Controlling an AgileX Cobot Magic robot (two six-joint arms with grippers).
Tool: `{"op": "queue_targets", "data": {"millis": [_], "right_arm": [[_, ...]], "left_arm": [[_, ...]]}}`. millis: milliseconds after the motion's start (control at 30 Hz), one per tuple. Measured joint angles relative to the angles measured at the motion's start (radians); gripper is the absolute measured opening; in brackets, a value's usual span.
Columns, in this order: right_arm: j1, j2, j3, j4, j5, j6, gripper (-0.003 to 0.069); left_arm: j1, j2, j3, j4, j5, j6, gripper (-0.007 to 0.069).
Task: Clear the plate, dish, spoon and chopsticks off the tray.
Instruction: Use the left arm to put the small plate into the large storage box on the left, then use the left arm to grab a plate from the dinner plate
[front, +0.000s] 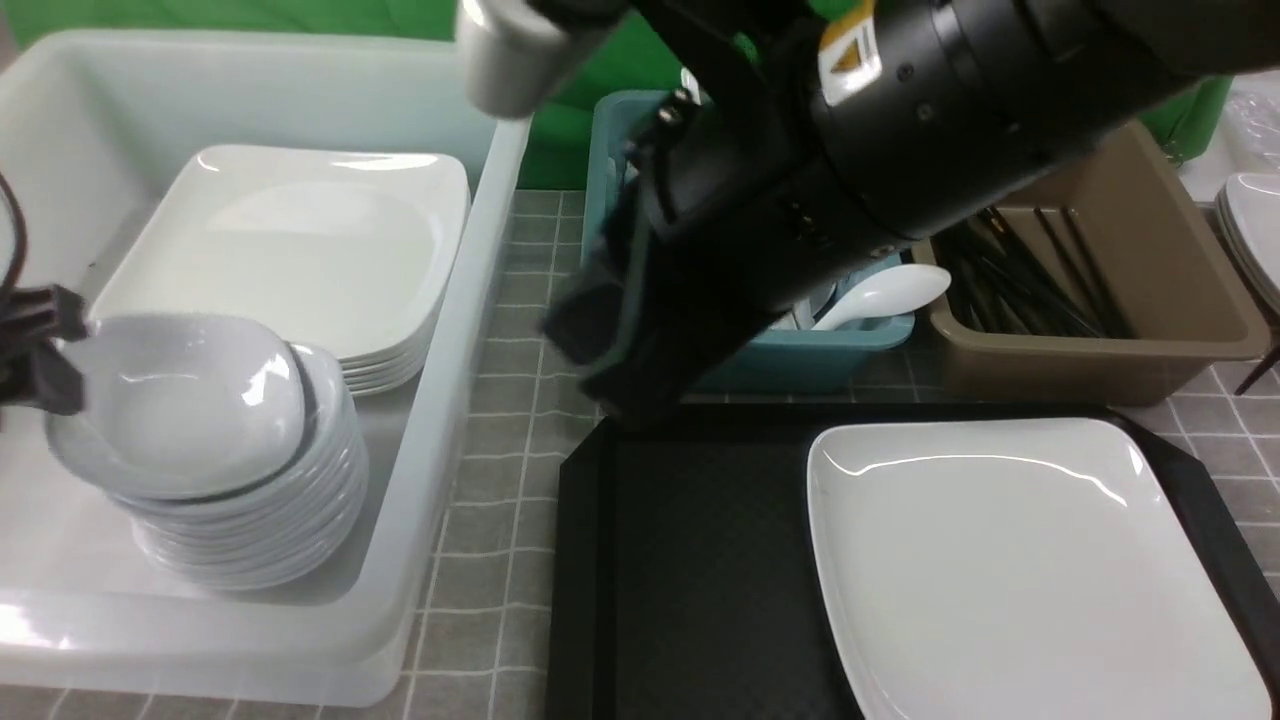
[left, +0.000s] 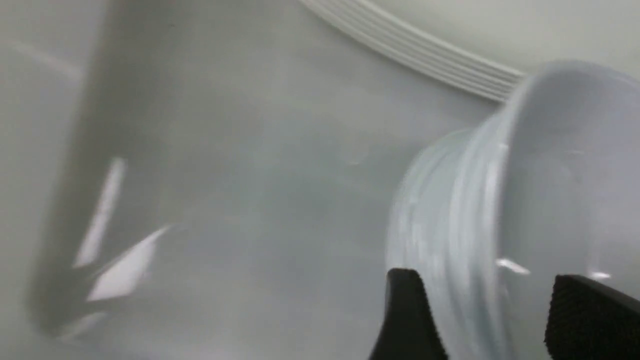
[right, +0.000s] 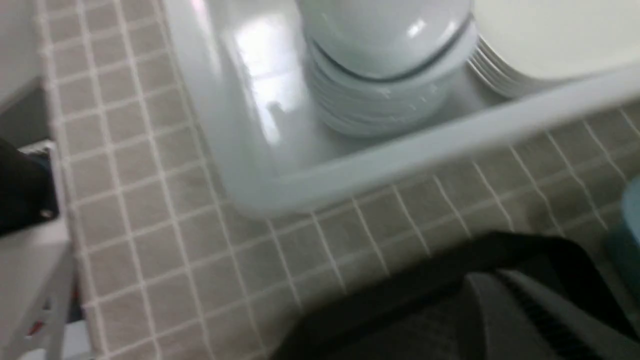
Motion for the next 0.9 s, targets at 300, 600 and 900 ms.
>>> {"op": "queue_targets", "data": {"millis": [300, 600, 900], "right_arm": [[-0.190, -0.166, 0.000, -0.241, 0.206, 0.114, 0.0049], [-0.538, -0.343, 0.200, -0.246, 0.270, 0.123, 0.0049], [-0.617, -0.528, 0.523, -0.211, 0.151, 0.126, 0.0043]], "left_arm": [[-0.132, -0.044, -0.182, -0.099, 0.096, -0.005, 0.0256], [-0.734, 0.160, -0.217, -0.189, -0.105, -0.004, 0.0005], [-0.960, 0.623, -0.531, -0.105, -0.043, -0.027, 0.0087]]}}
